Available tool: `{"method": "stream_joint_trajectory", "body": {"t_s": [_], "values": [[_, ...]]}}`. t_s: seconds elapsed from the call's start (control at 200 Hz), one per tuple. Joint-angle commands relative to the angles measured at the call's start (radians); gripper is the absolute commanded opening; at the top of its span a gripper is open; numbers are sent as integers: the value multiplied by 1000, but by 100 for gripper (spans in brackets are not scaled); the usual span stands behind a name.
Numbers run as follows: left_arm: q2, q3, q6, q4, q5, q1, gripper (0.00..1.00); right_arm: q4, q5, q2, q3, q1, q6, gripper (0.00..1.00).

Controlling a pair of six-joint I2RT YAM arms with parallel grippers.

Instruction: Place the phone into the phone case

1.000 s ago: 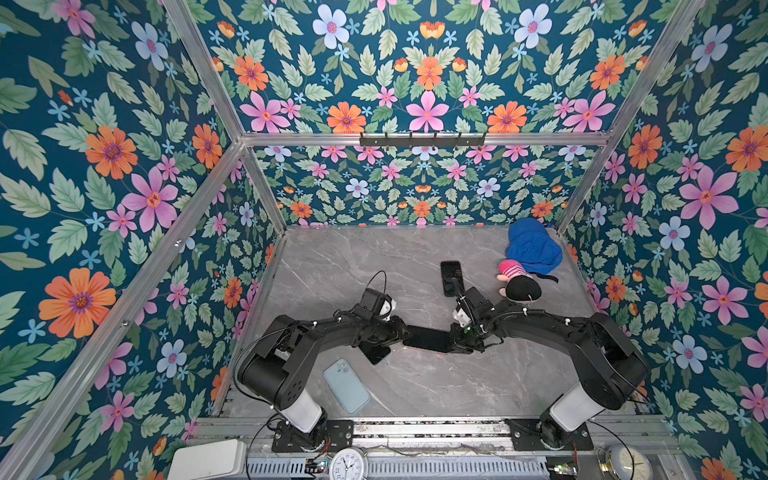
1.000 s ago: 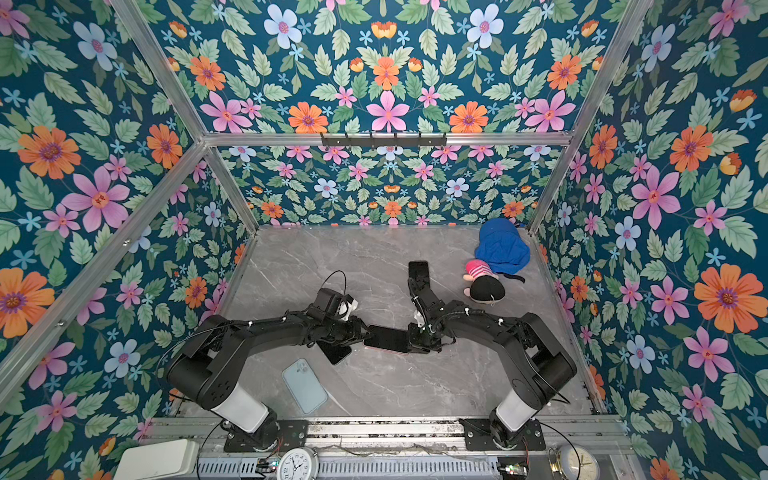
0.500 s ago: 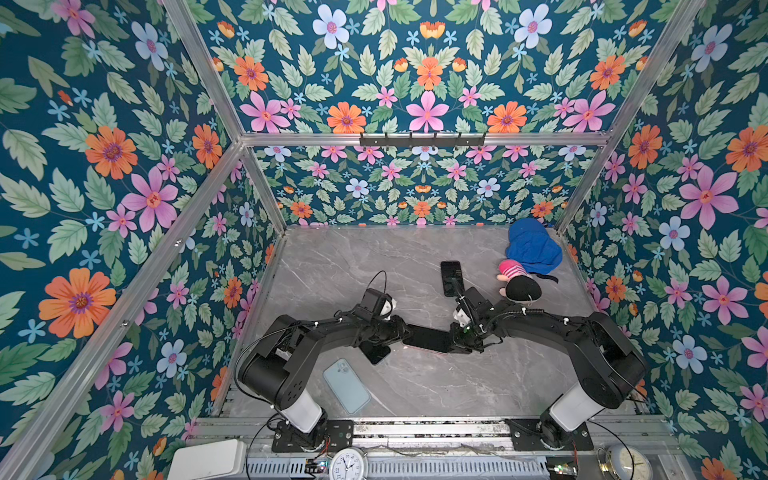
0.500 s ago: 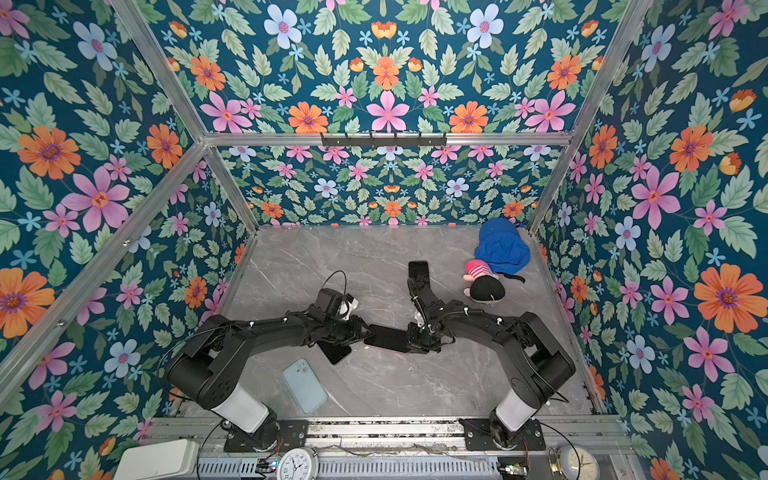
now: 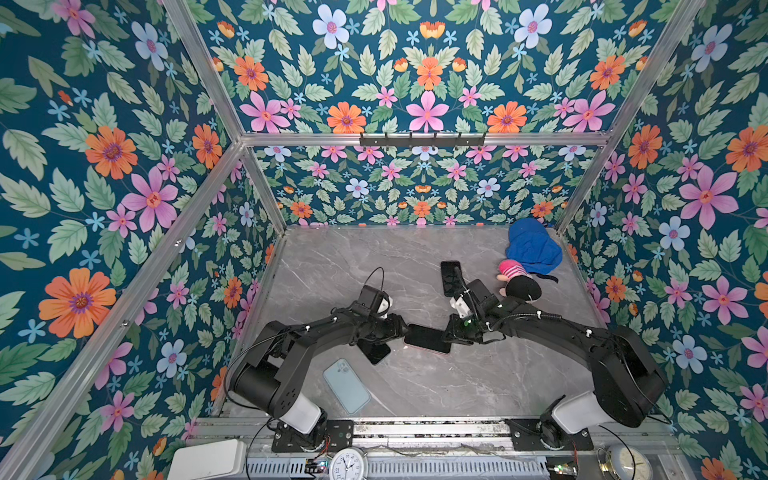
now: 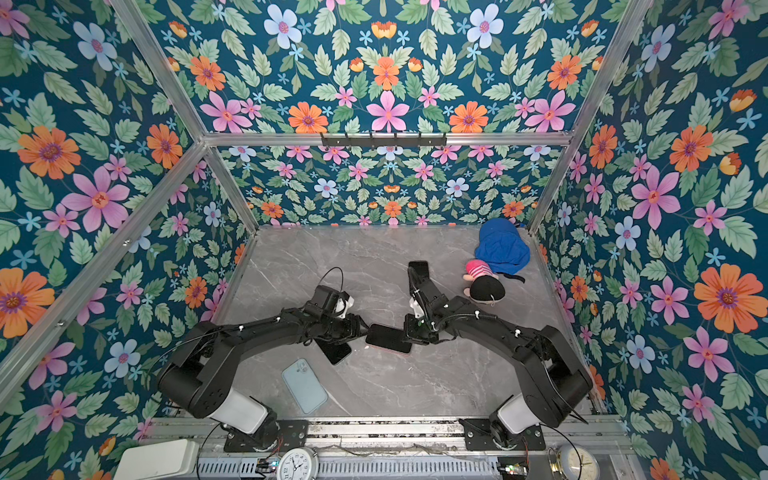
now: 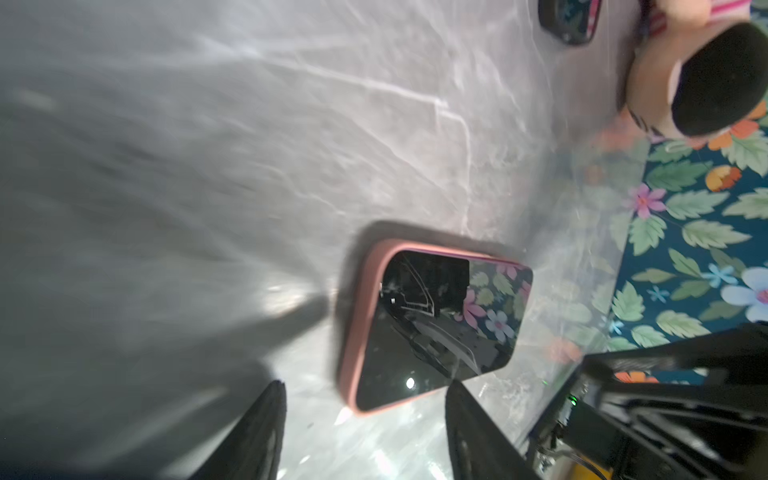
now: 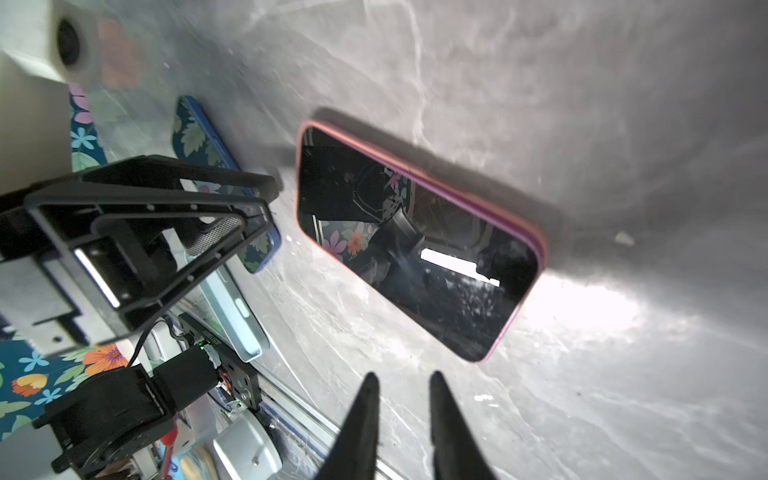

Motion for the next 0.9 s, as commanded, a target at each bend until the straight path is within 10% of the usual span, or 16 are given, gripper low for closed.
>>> {"method": "stream_joint_trajectory", "body": {"t_s": [0.0,0.345,0.895], "values": [[-45,-17,13,-83,-13,-23,65,-32,18,51,45,-22,-136,37],[-1,-25,-101,58,39,-197,59,-33,-52,256,135,-68,-312,55],[312,271,71,-14,61,-157,46,2,-93,145,-26,1,-207,44]]}}
